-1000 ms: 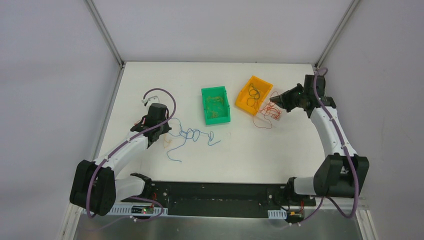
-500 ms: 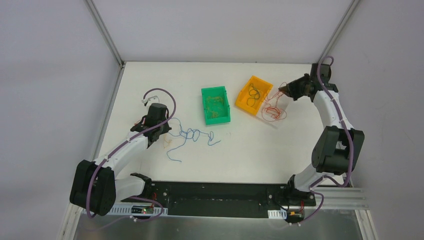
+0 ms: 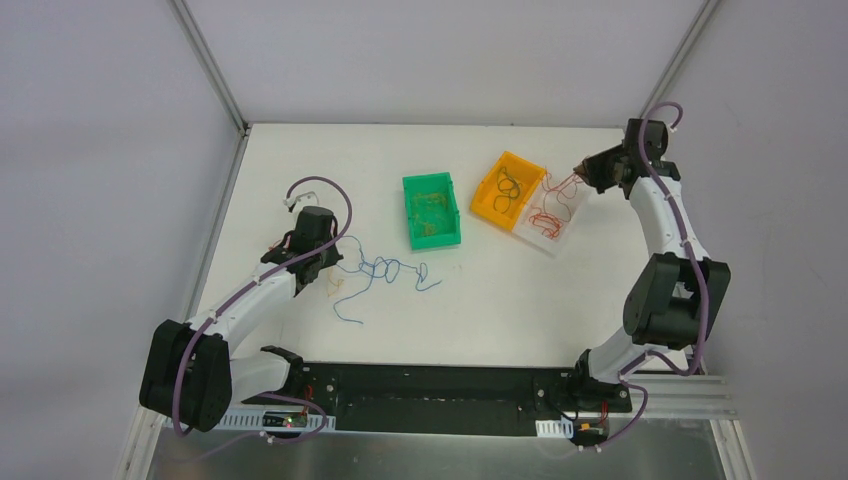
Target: Untangle the cables
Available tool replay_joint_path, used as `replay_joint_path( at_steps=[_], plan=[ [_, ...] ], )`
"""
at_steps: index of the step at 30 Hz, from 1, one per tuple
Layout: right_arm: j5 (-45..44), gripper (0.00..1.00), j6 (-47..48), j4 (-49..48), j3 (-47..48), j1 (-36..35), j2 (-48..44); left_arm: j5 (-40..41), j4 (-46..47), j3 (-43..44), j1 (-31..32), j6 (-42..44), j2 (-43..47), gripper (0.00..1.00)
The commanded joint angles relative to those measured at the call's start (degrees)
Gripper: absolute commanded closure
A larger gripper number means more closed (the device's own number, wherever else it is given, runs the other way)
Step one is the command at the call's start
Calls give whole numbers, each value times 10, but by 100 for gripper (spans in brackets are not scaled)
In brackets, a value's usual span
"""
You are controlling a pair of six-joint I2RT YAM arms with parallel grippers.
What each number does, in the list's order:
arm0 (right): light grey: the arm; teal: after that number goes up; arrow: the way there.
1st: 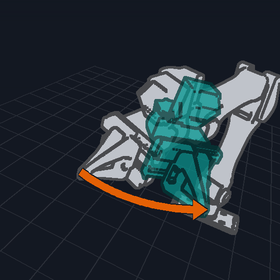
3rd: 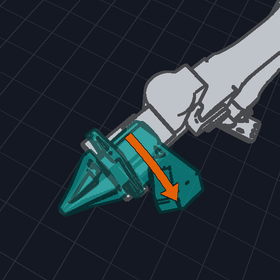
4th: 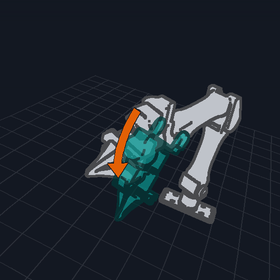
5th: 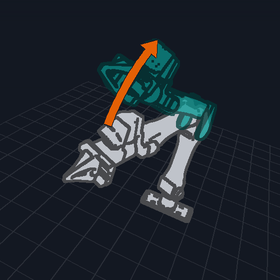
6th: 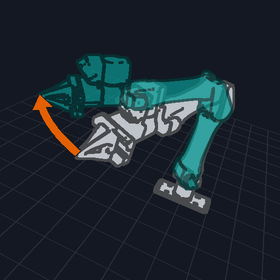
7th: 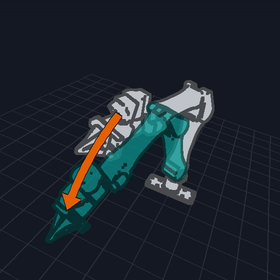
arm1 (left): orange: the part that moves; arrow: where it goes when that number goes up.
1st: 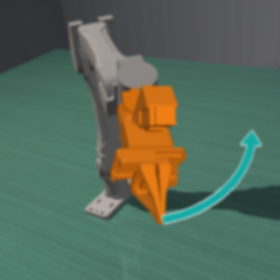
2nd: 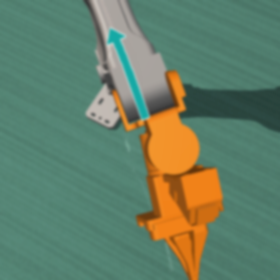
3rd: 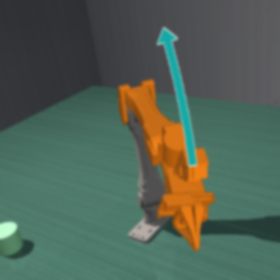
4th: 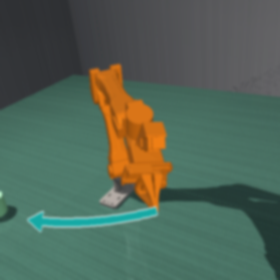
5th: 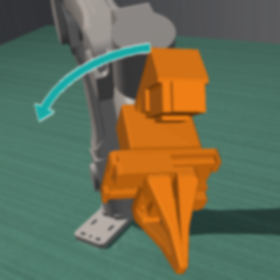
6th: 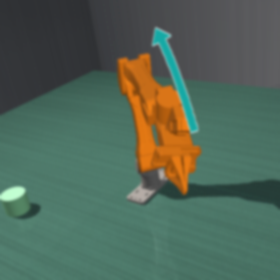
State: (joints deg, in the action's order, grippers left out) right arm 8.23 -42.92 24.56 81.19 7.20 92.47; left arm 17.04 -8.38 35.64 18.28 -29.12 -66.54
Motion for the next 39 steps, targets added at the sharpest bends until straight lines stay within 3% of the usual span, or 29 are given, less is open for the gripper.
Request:
replay_joint_path(
  at_steps=[1,9,17,25,35,39],
  plan=[
    [-76,100,-10,-25,-38,1,-19,9,10,-3,-3,3,5,100],
    [-188,100,24,-103,-125,-49,-29,6,10,0,-2,4,-2,100],
    [-205,100,39,-121,-139,-69,40,0,9,1,-3,6,-4,100],
    [-285,100,65,-46,-88,-109,93,-8,9,4,-2,7,-10,100],
    [-296,100,81,-18,-59,-119,114,-13,9,4,-2,8,-10,100],
    [-301,89,97,4,-35,-125,113,-14,10,5,-3,8,-11,100]
  ],
)
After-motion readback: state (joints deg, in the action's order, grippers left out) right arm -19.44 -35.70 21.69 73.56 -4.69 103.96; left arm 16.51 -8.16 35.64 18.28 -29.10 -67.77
